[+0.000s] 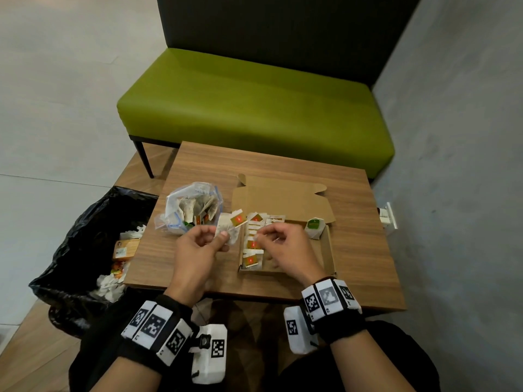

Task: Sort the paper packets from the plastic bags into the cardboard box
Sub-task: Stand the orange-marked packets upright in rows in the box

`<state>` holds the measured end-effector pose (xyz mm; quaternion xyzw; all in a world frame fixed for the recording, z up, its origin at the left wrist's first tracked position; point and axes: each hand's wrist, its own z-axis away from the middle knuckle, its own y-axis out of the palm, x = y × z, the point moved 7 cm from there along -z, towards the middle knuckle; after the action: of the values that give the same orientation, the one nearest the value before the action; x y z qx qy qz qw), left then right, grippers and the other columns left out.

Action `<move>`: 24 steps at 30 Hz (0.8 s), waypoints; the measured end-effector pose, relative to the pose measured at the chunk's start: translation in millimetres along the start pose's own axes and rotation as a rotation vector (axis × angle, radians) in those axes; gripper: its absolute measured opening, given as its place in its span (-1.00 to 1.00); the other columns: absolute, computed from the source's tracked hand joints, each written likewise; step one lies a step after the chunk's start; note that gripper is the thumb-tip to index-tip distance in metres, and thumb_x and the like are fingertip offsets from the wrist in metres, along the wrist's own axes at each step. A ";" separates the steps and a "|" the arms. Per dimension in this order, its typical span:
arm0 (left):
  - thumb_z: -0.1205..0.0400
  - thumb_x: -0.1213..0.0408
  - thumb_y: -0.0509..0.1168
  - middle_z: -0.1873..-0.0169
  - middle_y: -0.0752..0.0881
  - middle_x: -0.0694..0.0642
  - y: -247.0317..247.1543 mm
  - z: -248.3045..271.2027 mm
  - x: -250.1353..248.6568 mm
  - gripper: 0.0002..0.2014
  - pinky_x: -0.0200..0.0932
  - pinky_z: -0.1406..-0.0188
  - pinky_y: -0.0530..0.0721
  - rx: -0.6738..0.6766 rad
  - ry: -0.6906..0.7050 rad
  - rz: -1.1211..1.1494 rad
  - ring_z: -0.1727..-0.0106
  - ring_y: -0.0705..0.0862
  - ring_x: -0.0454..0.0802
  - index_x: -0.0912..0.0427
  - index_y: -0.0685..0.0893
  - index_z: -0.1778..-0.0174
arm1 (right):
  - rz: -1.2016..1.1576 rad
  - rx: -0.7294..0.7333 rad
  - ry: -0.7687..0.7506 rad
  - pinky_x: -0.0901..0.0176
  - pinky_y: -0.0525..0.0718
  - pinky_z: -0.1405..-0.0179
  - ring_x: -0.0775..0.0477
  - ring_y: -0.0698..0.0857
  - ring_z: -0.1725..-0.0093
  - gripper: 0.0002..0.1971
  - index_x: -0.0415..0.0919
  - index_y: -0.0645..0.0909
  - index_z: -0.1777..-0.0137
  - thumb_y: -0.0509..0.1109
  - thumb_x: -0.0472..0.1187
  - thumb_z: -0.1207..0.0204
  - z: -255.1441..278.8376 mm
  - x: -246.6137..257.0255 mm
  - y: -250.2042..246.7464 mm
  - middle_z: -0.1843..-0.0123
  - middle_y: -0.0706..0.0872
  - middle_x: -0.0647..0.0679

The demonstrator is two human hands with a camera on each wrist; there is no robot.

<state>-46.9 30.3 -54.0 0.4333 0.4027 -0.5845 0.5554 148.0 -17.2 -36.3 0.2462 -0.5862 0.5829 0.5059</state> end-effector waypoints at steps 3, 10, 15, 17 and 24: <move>-0.58 0.46 0.44 0.22 0.83 0.15 17.3 7.3 -7.9 -0.90 -0.48 0.49 0.58 0.059 -0.017 0.082 0.32 0.79 -0.17 0.26 0.69 0.03 | -0.174 0.077 -0.013 0.27 0.68 0.49 0.03 0.73 0.31 -0.89 -0.16 0.76 -0.02 0.55 -0.19 -0.53 4.1 7.4 16.5 0.10 0.79 -0.27; -0.55 0.50 0.47 0.15 0.82 0.17 37.9 11.5 -6.7 -0.83 -0.46 0.38 0.63 0.129 0.011 0.039 0.27 0.77 -0.28 0.38 0.70 -0.03 | -0.118 -0.042 -0.109 0.20 0.69 0.44 0.02 0.74 0.35 -0.92 0.01 0.74 0.12 0.53 -0.20 -0.55 0.7 3.4 3.6 0.23 0.81 -0.13; -0.53 0.38 0.52 0.14 0.76 -0.06 33.6 5.3 -5.4 -0.79 -0.27 0.22 0.70 0.131 0.095 -0.289 0.18 0.71 -0.14 0.06 0.70 -0.01 | 0.099 -0.165 -0.029 -0.09 0.81 0.17 0.03 0.78 0.22 -0.94 0.04 0.76 0.06 0.49 -0.04 -0.56 -12.4 -32.2 -25.7 0.22 0.81 0.06; -0.54 0.28 0.52 0.10 0.69 -0.11 32.5 2.4 1.7 -0.76 -0.16 0.14 0.69 0.133 0.121 -0.522 0.17 0.65 -0.12 -0.03 0.65 -0.05 | 0.161 -0.160 0.050 -0.11 0.82 0.10 0.04 0.77 0.20 -0.95 0.05 0.75 0.09 0.48 -0.04 -0.57 -18.2 -46.6 -33.2 0.22 0.80 0.09; -0.59 0.15 0.45 0.14 0.65 -0.16 35.9 7.9 9.8 -0.77 -0.08 0.06 0.71 0.136 0.173 -0.783 0.11 0.65 -0.19 -0.16 0.57 -0.07 | 0.502 -0.039 0.176 0.07 0.70 0.07 0.11 0.68 0.09 -0.92 0.07 0.74 0.08 0.45 0.01 -0.59 -24.2 -69.7 -25.3 0.19 0.71 0.19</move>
<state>-11.6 17.7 -60.6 0.3305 0.5431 -0.7384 0.2249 203.2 -20.6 -91.3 0.0317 -0.5938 0.6978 0.3993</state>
